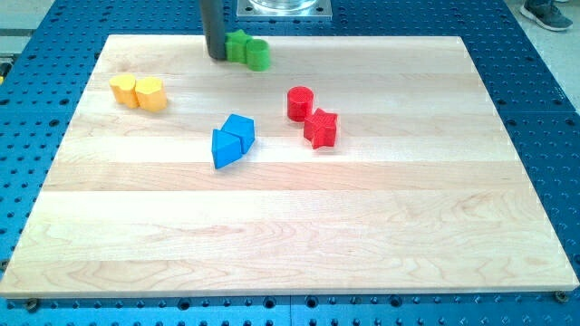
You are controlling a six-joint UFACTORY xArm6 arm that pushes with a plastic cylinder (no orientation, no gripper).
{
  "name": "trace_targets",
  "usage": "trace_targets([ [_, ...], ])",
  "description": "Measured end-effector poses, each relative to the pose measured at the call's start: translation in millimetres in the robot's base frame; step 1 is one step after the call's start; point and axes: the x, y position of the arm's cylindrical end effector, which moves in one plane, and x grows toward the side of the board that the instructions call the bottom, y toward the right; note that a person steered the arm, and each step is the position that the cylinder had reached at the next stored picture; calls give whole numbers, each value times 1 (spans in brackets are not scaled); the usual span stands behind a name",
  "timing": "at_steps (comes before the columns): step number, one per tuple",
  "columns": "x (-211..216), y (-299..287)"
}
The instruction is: Adjust red blocks and blue blocks diagonal to each other
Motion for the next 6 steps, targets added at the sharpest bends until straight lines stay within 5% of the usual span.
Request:
trace_targets([
  [2, 63, -11],
  [6, 89, 60],
])
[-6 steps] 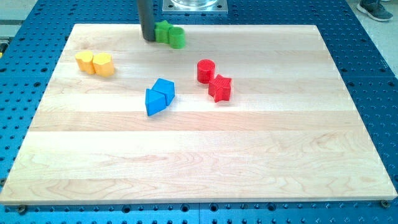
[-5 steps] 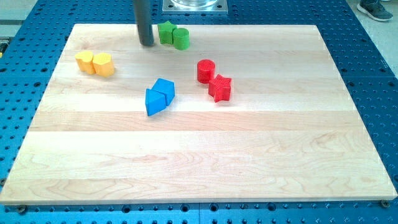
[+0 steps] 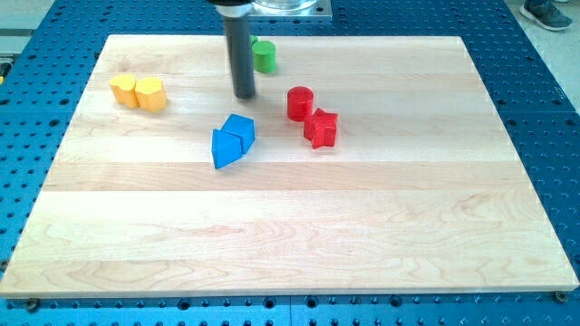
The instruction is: Adjust red blocks and blue blocks diagonal to each other
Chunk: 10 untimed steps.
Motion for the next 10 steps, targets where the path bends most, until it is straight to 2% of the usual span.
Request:
trace_targets([
  [1, 17, 30],
  [3, 83, -32],
  [4, 99, -29],
  [5, 141, 18],
  [6, 138, 69],
  [7, 105, 100],
  [8, 71, 115],
  [9, 62, 110],
  [10, 67, 133],
])
